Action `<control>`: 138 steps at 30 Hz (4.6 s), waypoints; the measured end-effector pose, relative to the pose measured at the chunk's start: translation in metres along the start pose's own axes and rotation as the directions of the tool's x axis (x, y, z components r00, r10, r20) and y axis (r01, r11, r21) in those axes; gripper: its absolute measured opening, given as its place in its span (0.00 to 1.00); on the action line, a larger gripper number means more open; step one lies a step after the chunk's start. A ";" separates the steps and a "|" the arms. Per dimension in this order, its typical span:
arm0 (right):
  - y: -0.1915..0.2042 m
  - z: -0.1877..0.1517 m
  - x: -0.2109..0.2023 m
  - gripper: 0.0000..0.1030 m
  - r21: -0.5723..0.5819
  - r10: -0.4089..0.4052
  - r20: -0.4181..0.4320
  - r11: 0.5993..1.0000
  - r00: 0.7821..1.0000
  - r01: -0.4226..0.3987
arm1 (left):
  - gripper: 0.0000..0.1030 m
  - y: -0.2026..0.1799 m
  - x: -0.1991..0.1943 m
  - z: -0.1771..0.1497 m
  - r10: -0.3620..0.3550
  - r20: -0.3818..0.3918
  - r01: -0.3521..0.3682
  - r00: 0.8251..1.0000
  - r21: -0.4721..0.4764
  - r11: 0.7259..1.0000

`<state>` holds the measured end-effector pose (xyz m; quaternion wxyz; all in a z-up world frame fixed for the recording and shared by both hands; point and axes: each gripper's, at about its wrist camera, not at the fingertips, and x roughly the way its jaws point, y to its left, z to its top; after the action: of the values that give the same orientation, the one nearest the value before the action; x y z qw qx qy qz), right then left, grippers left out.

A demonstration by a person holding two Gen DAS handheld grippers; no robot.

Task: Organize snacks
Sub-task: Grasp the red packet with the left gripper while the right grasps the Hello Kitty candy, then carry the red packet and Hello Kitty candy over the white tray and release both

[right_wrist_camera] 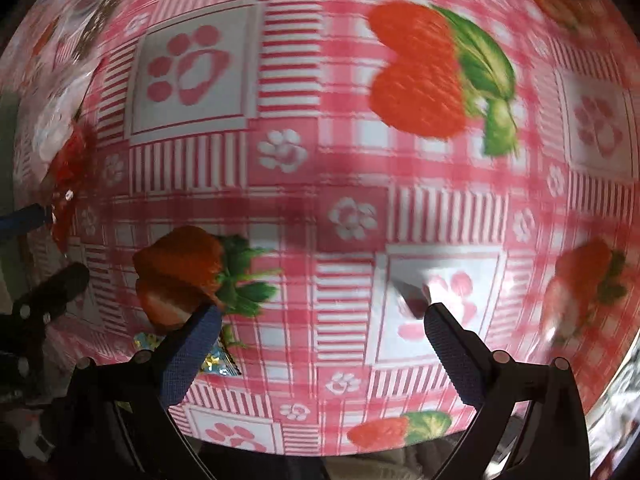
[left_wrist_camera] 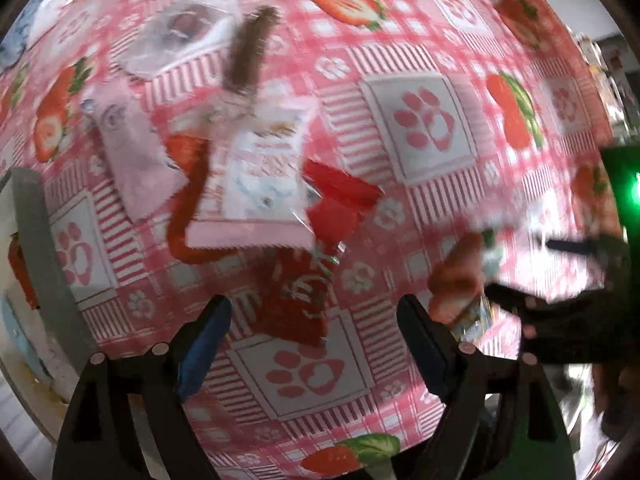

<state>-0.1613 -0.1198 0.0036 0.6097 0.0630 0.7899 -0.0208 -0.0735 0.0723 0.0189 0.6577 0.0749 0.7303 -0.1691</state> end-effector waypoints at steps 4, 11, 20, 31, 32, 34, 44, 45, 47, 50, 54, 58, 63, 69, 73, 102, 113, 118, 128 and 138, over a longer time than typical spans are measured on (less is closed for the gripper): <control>-0.024 -0.014 0.003 0.99 0.122 0.100 -0.027 0.988 0.995 -0.096 | 0.84 0.024 -0.009 0.025 -0.006 -0.014 0.006 1.000 -0.026 1.000; 0.017 -0.055 0.000 0.99 0.044 0.072 -0.029 0.997 0.997 -0.070 | 0.82 0.014 0.008 0.053 0.049 -0.038 -0.048 0.998 0.020 0.999; -0.008 -0.028 -0.005 0.99 0.037 0.079 -0.031 0.996 0.996 -0.078 | 0.28 0.018 -0.006 0.044 0.105 -0.025 -0.104 0.994 0.030 0.994; 0.106 -0.057 -0.012 0.99 -0.700 -0.184 0.161 0.672 0.970 0.244 | 0.27 0.073 -0.012 0.007 0.083 -0.052 -0.083 0.995 -0.004 0.997; 0.113 -0.060 -0.009 0.99 -0.737 -0.199 0.184 0.620 0.963 0.269 | 0.27 0.074 -0.010 0.010 0.080 -0.053 -0.080 0.995 -0.008 0.997; 0.122 -0.062 -0.003 0.99 -0.777 -0.210 0.202 0.560 0.957 0.287 | 0.27 0.078 -0.010 0.011 0.081 -0.058 -0.082 0.995 -0.010 0.997; 0.134 -0.040 -0.022 0.32 -0.740 -0.172 0.122 0.640 0.977 0.205 | 0.27 0.039 0.007 -0.015 0.091 -0.054 -0.090 0.994 0.004 0.996; 0.132 -0.035 -0.025 0.25 -0.718 -0.165 0.110 0.668 0.980 0.193 | 0.27 0.039 0.006 -0.015 0.088 -0.052 -0.088 0.995 0.003 0.996; 0.124 -0.026 -0.028 0.25 -0.653 -0.140 0.073 0.742 0.988 0.153 | 0.27 0.041 -0.003 -0.016 0.089 -0.043 -0.089 0.995 0.005 0.996; 0.110 -0.011 -0.040 0.25 -0.531 -0.075 0.047 0.843 0.996 0.089 | 0.27 0.043 -0.019 -0.020 0.077 -0.023 -0.077 0.997 0.000 0.997; 0.090 0.004 -0.055 0.25 -0.359 0.032 0.013 0.933 0.999 -0.025 | 0.27 0.047 -0.035 -0.024 0.058 -0.001 -0.058 0.998 -0.022 0.998; 0.081 0.023 -0.073 0.25 -0.266 0.082 0.009 0.961 0.997 -0.077 | 0.27 0.053 -0.051 -0.027 0.048 0.022 -0.047 0.999 -0.042 0.998; 0.092 0.043 -0.097 0.25 -0.263 0.092 0.023 0.961 0.995 -0.083 | 0.27 0.064 -0.064 -0.031 0.030 0.034 -0.028 0.999 -0.071 0.997; 0.104 0.045 -0.092 0.25 -0.282 0.056 0.016 0.958 0.998 -0.049 | 0.52 0.070 -0.036 -0.028 0.046 -0.022 -0.047 0.999 -0.060 0.997; 0.110 0.024 -0.065 0.25 -0.278 0.045 0.011 0.960 0.999 -0.041 | 0.60 0.066 -0.017 -0.023 0.093 -0.035 -0.094 0.995 -0.008 0.996; 0.180 0.053 -0.113 0.25 -0.387 0.100 0.079 0.920 0.992 -0.062 | 0.21 0.142 -0.118 -0.066 0.076 0.185 -0.024 0.980 -0.265 0.964; 0.294 0.058 -0.116 0.26 -0.552 0.123 0.069 0.831 0.990 -0.065 | 0.21 0.210 -0.117 -0.118 0.122 0.149 -0.041 0.981 -0.455 0.889; 0.339 0.047 -0.107 0.26 -0.617 0.127 0.034 0.783 0.991 -0.079 | 0.21 0.225 -0.104 -0.141 0.107 0.112 -0.039 0.988 -0.493 0.869; 0.390 0.015 -0.069 0.25 -0.693 0.097 -0.066 0.712 0.993 -0.115 | 0.21 0.239 -0.084 -0.168 0.065 0.049 -0.029 0.997 -0.530 0.848; 0.402 0.014 -0.051 0.26 -0.683 0.086 -0.101 0.719 0.991 -0.132 | 0.49 0.238 -0.073 -0.177 0.072 -0.018 -0.071 0.997 -0.519 0.852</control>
<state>-0.0852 0.2729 0.0674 0.5648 -0.1205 0.7548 0.3112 -0.1508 0.3634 0.0688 0.6600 -0.0784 0.7448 0.0588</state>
